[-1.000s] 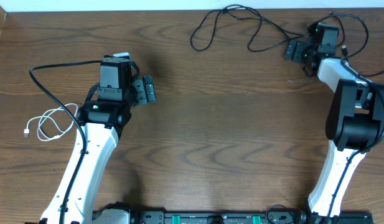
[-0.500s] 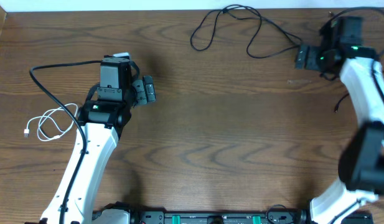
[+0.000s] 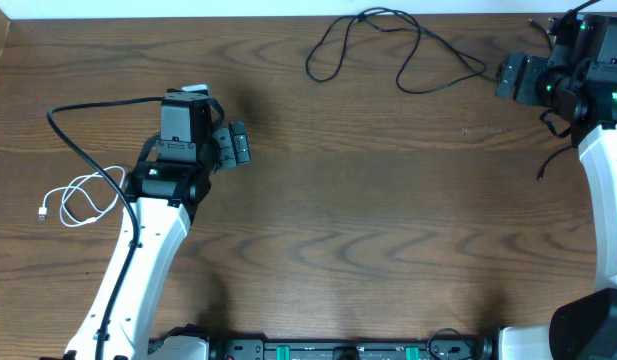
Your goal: Untangle cables
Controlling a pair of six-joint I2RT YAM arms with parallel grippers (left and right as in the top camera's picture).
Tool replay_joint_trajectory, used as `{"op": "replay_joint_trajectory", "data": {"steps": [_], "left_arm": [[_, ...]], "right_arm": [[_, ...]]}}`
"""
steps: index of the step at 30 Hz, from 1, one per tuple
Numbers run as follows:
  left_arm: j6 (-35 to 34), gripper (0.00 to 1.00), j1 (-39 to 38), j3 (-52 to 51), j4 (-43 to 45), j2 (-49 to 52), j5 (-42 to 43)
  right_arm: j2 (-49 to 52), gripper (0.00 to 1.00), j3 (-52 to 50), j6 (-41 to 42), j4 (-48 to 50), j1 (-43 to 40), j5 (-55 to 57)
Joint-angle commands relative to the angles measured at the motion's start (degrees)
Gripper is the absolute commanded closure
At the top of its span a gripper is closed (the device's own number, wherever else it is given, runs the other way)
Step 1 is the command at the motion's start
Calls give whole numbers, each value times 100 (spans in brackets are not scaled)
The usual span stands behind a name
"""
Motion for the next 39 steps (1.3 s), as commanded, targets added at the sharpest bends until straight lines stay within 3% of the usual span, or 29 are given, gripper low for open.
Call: {"op": "replay_joint_trajectory", "data": {"steps": [1,31,39], "left_arm": [[-26,2,9,46,-15,-17,-94],[-31,2,13,46,-140,-2,-68],[-140,2,13,35,339,-7,168]], "right_arm": [[-2,1,33,70,-9,-44,-11],[-2,1,33,70,-9,-44,-11],[-2,1,33,70,-11,-44,-11]]}}
